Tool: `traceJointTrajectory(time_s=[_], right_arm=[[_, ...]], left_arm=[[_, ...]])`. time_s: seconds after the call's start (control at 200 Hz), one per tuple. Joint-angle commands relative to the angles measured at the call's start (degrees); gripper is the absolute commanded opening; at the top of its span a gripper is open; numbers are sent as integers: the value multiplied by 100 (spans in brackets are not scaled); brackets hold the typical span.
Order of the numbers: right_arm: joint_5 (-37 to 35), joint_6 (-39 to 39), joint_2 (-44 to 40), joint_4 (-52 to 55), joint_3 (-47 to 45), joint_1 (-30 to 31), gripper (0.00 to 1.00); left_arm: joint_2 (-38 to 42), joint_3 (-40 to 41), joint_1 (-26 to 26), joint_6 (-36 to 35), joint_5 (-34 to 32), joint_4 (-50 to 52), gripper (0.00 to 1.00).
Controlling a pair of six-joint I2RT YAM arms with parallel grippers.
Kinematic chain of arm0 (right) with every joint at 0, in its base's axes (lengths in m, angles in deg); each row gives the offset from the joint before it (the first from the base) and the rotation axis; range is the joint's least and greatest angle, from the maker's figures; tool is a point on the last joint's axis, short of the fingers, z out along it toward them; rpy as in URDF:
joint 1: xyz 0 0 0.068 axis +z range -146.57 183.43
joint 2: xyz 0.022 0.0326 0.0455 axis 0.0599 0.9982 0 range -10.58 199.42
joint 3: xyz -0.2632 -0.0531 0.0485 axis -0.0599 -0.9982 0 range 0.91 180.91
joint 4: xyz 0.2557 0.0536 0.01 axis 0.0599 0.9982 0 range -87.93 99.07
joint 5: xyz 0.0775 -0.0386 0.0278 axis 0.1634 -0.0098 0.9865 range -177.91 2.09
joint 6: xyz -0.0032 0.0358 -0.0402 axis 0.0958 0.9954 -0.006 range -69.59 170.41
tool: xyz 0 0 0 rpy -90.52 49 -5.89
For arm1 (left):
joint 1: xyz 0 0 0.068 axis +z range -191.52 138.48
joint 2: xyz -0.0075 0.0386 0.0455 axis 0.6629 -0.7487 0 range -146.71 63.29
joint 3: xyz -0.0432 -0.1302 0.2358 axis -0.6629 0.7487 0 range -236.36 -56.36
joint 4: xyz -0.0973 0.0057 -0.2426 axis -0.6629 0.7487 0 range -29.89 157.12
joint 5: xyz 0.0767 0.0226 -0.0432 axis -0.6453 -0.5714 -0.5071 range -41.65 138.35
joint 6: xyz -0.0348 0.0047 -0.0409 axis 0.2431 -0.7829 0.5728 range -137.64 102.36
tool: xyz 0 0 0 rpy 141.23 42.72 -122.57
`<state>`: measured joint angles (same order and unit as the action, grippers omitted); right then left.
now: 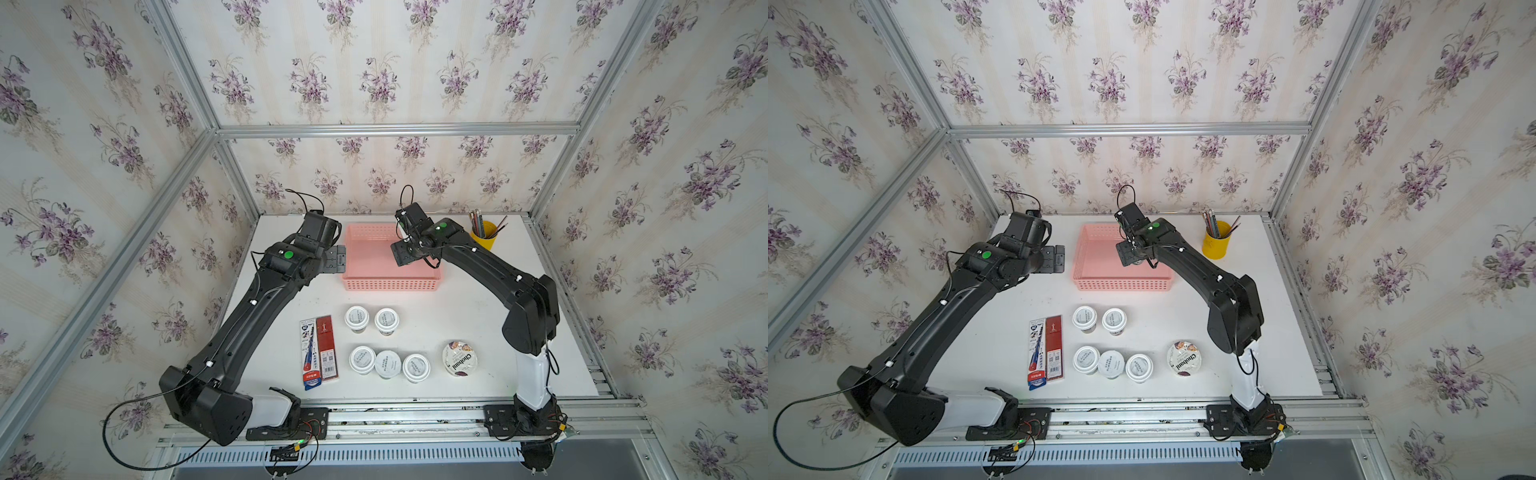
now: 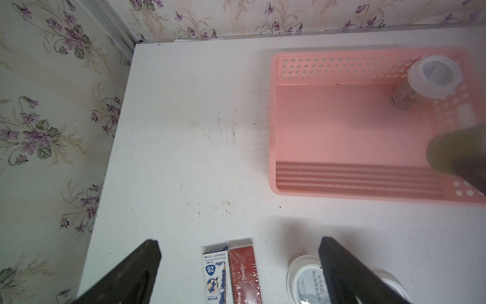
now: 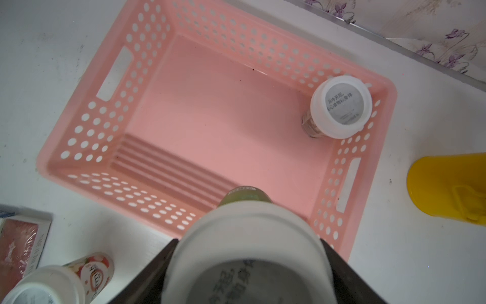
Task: Put the yogurt in the basket
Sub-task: Place the yogurt in the basket.
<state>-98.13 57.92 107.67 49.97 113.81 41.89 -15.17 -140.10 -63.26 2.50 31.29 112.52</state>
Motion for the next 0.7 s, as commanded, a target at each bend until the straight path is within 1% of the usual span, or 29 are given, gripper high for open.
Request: traceJointTrajectory(time_s=[0.0, 0.28, 0.694], right_arm=[[96, -142, 442, 140, 395, -165, 79], [196, -197, 1308, 62, 896, -483, 79], [183, -197, 1795, -105, 898, -656, 79]], left_arm=[[-72, -25, 36, -27, 116, -138, 99], [-213, 34, 194, -38, 412, -268, 99], [-203, 130, 310, -65, 633, -346, 99]])
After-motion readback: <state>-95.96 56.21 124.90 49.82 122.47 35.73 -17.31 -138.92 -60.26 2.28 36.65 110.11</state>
